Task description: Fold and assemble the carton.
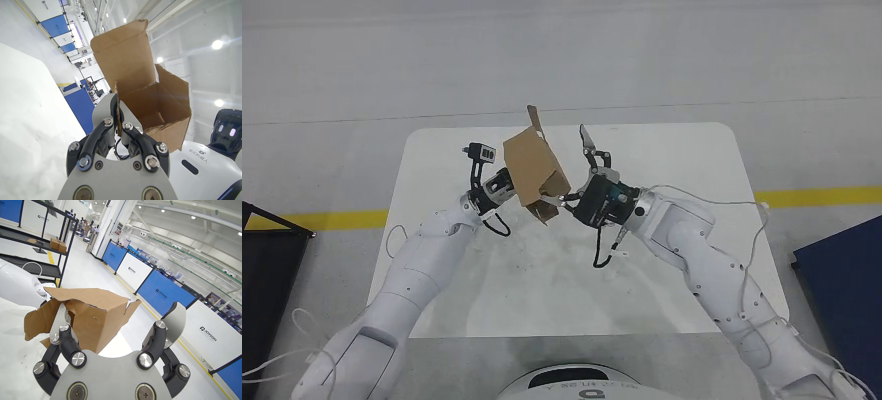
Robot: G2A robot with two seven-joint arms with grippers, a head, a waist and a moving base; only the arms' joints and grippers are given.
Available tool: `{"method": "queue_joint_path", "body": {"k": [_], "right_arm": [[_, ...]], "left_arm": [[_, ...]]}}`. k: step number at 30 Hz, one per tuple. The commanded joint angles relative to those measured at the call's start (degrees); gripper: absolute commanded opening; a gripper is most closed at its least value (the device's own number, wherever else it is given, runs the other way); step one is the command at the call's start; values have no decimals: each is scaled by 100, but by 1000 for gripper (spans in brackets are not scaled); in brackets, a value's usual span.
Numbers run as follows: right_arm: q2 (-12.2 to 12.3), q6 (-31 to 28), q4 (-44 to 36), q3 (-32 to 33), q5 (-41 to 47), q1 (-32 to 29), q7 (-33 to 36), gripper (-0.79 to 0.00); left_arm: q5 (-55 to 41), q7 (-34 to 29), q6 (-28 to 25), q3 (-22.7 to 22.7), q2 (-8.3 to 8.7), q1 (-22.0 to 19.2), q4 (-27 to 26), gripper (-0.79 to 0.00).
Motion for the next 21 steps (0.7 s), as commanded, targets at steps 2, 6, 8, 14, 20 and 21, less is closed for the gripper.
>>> {"method": "queue_joint_path", "body": {"k": [2,6,8,14,20,21], "right_arm": [[5,-20,-2,44,-2,-24,68,0],[-12,-43,92,2,-6,43,188,0],[-28,-11,139,-47,-53,103,273,0],[-34,12,113,35,54,80,92,0],[61,-497,-7,488,251,-138,-390,0],[82,-585,-29,592,278,-186,-528,0]], "left_arm": [[-18,-72,73,0,-3,-9,-1,-785],[-155,-318,319,26,-15,-18,-17,-785],[-257,-430,431,27,-29,-27,12,-785],[-568,-610,610,-54,-71,-26,122,-785],[-638,-698,699,-169,-102,-49,242,-785],[-642,-707,707,-185,-107,-50,254,-785]]}}
